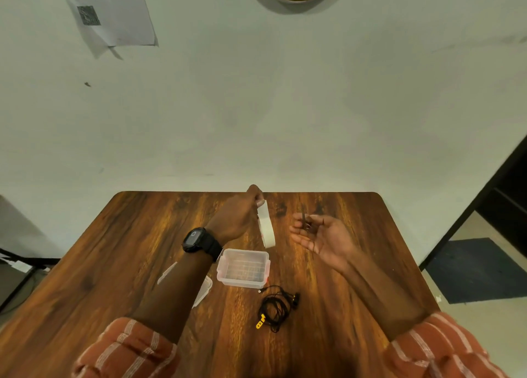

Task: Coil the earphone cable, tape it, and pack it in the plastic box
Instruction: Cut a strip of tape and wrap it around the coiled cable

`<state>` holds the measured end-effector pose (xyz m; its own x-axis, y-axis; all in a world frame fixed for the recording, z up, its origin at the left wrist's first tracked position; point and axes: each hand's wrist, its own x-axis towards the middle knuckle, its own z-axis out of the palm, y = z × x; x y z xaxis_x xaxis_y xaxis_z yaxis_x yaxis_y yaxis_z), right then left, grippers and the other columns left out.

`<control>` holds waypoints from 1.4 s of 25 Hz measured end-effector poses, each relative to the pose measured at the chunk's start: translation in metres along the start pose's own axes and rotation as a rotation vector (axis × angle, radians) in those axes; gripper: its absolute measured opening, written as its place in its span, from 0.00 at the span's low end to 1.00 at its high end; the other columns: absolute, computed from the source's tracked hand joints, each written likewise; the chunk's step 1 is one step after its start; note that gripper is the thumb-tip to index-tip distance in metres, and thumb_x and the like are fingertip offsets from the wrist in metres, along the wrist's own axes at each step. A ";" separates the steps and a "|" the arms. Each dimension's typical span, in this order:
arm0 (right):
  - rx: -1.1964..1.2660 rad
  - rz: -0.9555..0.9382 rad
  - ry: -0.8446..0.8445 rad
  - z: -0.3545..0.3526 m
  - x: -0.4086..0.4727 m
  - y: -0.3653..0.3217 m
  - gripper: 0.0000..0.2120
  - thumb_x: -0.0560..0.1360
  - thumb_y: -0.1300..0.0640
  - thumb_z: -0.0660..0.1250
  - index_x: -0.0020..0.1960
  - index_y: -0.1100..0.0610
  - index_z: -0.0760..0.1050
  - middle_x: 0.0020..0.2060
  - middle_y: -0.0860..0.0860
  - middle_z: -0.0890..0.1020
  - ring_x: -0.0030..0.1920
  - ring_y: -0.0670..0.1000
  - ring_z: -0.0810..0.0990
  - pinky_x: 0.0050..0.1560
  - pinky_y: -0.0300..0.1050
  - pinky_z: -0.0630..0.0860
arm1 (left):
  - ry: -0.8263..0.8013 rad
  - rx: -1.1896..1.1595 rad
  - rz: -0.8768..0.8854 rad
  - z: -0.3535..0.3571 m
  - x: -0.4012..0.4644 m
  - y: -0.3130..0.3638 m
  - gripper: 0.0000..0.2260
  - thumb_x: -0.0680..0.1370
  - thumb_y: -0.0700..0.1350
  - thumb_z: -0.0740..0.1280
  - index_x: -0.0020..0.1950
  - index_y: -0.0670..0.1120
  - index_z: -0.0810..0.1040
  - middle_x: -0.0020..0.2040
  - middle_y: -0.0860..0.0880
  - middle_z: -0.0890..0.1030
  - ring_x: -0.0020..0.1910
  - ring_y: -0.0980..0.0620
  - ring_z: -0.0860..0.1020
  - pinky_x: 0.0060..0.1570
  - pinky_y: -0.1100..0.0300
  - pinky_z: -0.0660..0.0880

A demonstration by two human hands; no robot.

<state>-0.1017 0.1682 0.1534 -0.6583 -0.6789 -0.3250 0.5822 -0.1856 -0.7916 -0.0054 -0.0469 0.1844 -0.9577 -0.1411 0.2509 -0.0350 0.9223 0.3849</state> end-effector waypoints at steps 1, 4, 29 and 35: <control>0.039 0.021 -0.021 0.002 0.002 -0.009 0.18 0.81 0.61 0.53 0.60 0.67 0.77 0.46 0.59 0.83 0.53 0.59 0.82 0.53 0.51 0.82 | 0.003 0.017 0.008 -0.004 0.001 0.001 0.04 0.83 0.44 0.60 0.56 0.47 0.69 0.48 0.44 0.82 0.39 0.48 0.81 0.41 0.50 0.82; -0.024 0.001 -0.040 0.008 0.006 -0.028 0.16 0.78 0.72 0.54 0.59 0.67 0.77 0.51 0.62 0.83 0.57 0.61 0.83 0.54 0.51 0.82 | 0.025 0.066 0.047 -0.013 0.006 0.002 0.07 0.81 0.41 0.63 0.58 0.46 0.68 0.50 0.43 0.82 0.39 0.46 0.81 0.42 0.50 0.82; -1.767 -0.440 -0.265 0.078 0.012 -0.104 0.11 0.69 0.60 0.76 0.51 0.60 0.84 0.35 0.45 0.81 0.32 0.43 0.78 0.36 0.37 0.75 | 0.078 0.072 0.156 -0.044 0.020 0.013 0.08 0.80 0.38 0.65 0.57 0.44 0.69 0.50 0.43 0.81 0.39 0.50 0.81 0.42 0.55 0.82; -1.504 -0.139 -0.372 0.055 0.014 -0.088 0.10 0.71 0.52 0.74 0.48 0.57 0.84 0.40 0.52 0.85 0.41 0.50 0.83 0.41 0.43 0.81 | 0.035 -0.142 0.001 -0.038 0.014 0.018 0.09 0.80 0.37 0.64 0.57 0.44 0.67 0.46 0.45 0.81 0.37 0.51 0.82 0.41 0.53 0.83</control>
<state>-0.1356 0.1356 0.2470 -0.3807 -0.8914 -0.2460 -0.6181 0.4432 -0.6493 -0.0083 -0.0460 0.2282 -0.9472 -0.1545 0.2809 0.0093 0.8627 0.5056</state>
